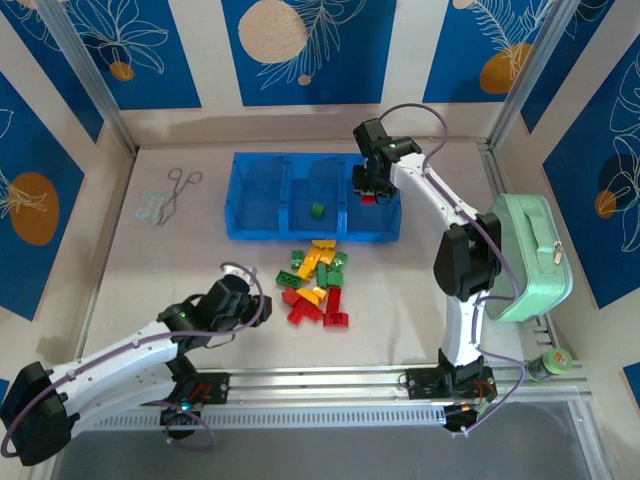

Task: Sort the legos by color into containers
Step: Place the lego in the container.

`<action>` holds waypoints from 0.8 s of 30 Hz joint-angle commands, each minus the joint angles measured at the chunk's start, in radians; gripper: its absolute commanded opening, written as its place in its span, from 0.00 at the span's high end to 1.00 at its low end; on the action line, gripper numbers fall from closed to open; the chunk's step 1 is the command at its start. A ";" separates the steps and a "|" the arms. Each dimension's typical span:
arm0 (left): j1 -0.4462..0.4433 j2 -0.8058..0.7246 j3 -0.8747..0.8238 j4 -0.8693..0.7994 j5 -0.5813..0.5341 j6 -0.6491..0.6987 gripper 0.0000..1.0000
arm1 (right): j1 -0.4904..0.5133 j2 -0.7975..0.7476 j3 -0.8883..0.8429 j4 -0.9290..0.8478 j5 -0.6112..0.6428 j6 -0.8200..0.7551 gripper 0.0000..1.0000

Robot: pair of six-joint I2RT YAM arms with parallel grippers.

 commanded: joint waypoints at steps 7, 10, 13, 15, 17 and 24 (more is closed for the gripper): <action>-0.045 0.006 0.004 0.017 -0.046 -0.016 0.49 | -0.014 0.101 0.052 -0.042 -0.024 -0.021 0.71; -0.053 0.008 0.010 0.014 -0.050 -0.012 0.49 | -0.023 0.126 0.047 -0.035 -0.032 -0.020 0.71; -0.058 0.010 0.013 0.014 -0.052 -0.011 0.49 | -0.031 0.152 0.046 -0.031 -0.036 -0.022 0.71; -0.063 0.013 0.017 0.015 -0.054 -0.011 0.49 | -0.035 0.164 0.042 -0.023 -0.036 -0.021 0.71; -0.069 0.014 0.019 0.014 -0.058 -0.013 0.49 | -0.039 0.178 0.042 -0.018 -0.038 -0.020 0.71; -0.079 0.032 0.025 0.017 -0.064 -0.015 0.49 | -0.047 0.236 0.068 -0.012 -0.040 -0.016 0.70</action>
